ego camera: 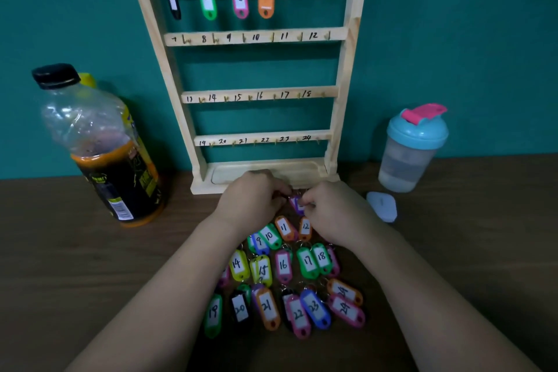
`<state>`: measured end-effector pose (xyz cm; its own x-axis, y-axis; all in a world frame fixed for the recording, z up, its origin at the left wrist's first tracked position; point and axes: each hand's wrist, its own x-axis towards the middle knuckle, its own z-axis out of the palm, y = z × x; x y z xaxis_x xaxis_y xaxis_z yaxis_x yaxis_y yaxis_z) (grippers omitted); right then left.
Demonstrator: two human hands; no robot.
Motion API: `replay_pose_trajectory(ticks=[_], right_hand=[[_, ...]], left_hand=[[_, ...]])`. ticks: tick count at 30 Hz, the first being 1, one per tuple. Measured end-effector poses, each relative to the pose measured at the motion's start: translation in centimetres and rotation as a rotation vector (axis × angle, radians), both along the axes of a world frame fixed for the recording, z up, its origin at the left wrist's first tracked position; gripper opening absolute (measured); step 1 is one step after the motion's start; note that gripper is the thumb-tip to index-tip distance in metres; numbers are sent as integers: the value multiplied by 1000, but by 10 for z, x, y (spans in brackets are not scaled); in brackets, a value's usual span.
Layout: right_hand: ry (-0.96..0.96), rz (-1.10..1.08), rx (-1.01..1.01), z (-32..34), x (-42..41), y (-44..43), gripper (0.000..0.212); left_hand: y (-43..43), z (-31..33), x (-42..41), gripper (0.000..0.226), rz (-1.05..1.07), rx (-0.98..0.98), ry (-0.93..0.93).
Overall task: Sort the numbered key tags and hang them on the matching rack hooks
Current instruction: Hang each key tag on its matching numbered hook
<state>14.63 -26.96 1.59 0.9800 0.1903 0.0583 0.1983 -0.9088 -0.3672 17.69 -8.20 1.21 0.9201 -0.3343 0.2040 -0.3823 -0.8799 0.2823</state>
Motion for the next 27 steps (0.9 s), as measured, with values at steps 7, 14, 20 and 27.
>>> replay_pose_trajectory(ticks=[7, 14, 20, 27], right_hand=[[-48, 16, 10, -2, -2, 1, 26], [-142, -71, 107, 1, -1, 1, 14], [-119, -113, 94, 2, 10, -1, 23], [-47, -88, 107, 4, 17, -4, 13]], left_hand=[[-3, -5, 1, 15, 17, -37, -73], [2, -8, 2, 12, -63, -105, -65], [7, 0, -1, 8, -52, -226, -44], [11, 18, -8, 7, 51, -419, 46]])
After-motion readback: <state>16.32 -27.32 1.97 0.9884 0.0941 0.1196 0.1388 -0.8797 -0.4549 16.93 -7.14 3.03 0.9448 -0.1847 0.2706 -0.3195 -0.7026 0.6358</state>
